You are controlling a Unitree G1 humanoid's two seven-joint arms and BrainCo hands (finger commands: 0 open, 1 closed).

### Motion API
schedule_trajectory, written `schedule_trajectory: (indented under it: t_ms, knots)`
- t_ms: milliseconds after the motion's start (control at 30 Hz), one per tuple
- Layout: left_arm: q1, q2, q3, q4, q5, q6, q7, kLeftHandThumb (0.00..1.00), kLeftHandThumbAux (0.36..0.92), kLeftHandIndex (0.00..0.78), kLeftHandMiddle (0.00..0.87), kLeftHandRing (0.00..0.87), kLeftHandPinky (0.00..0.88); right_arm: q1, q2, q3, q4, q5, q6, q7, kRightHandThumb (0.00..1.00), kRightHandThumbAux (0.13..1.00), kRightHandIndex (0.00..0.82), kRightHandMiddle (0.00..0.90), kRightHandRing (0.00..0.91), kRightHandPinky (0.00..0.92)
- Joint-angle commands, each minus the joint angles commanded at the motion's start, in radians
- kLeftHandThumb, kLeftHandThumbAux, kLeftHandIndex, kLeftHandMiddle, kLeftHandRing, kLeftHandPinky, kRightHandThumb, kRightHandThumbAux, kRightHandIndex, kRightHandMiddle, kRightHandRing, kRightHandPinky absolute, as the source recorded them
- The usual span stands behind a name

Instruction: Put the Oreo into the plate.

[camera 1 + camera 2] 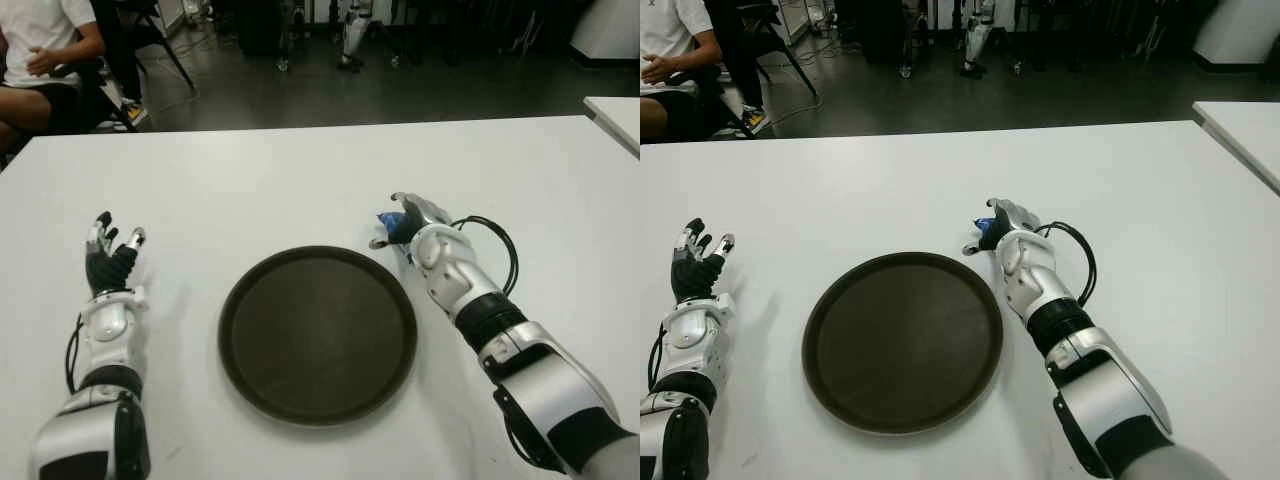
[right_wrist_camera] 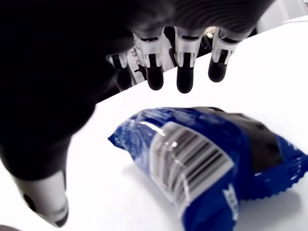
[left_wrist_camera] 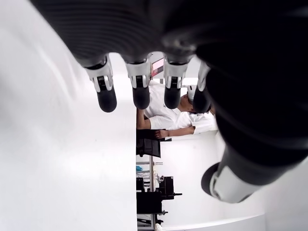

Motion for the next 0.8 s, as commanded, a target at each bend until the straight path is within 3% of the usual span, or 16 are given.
schedule_trajectory:
  t_ms: [433, 700, 800]
  knots:
    - [0.003, -0.006, 0.001, -0.007, -0.006, -0.008, -0.005, 0.000, 0.749, 0.000, 0.000, 0.000, 0.001, 0.013, -0.022, -0.010, -0.031, 0.007, 0.055, 0.029, 0.000, 0.749, 0.075, 0.115, 0.100, 0.000]
    - [0.004, -0.006, 0.000, -0.009, -0.004, -0.011, -0.003, 0.000, 0.757, 0.000, 0.000, 0.000, 0.000, 0.051, -0.059, -0.026, -0.100, 0.013, 0.073, 0.048, 0.000, 0.800, 0.089, 0.137, 0.119, 0.007]
    - [0.004, -0.004, -0.003, -0.009, 0.000, -0.008, -0.001, 0.000, 0.747, 0.000, 0.000, 0.000, 0.000, 0.076, -0.086, -0.039, -0.122, 0.024, 0.046, 0.045, 0.000, 0.830, 0.104, 0.160, 0.155, 0.057]
